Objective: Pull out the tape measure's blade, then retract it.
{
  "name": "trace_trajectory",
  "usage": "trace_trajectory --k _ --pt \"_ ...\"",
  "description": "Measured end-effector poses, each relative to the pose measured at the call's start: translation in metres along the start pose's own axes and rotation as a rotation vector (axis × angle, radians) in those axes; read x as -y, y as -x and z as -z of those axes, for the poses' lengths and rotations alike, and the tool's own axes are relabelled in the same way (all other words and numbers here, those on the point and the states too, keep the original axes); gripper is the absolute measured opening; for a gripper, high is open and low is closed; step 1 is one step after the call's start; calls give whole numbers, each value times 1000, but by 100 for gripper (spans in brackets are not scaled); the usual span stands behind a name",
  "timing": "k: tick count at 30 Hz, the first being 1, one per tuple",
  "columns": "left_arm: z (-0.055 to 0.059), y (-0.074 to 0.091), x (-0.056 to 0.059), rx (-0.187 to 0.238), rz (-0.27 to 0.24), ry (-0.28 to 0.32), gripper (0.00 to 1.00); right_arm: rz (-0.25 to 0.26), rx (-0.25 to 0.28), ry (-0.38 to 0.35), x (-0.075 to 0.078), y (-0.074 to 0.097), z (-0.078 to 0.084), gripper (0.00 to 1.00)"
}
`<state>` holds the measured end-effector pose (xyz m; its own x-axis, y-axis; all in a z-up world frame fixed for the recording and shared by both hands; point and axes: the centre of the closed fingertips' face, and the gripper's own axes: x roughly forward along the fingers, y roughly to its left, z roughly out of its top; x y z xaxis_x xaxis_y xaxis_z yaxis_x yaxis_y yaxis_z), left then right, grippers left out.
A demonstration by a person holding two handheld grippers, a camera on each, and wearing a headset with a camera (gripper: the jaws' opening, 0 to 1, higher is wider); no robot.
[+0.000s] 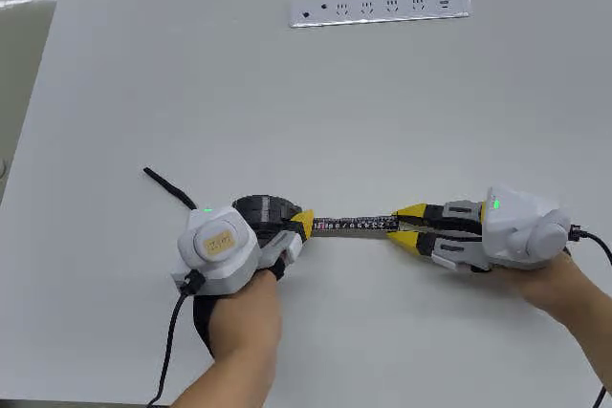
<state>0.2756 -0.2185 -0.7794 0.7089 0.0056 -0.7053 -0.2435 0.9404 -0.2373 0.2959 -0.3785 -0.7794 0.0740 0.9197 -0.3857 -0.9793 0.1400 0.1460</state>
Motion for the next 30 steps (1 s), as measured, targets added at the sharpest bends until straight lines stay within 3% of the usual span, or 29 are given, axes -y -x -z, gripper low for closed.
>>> trace_trajectory --k 30 --pt "-1 0 0 1 4 8 67 -29 -3 26 -12 -37 -9 12"
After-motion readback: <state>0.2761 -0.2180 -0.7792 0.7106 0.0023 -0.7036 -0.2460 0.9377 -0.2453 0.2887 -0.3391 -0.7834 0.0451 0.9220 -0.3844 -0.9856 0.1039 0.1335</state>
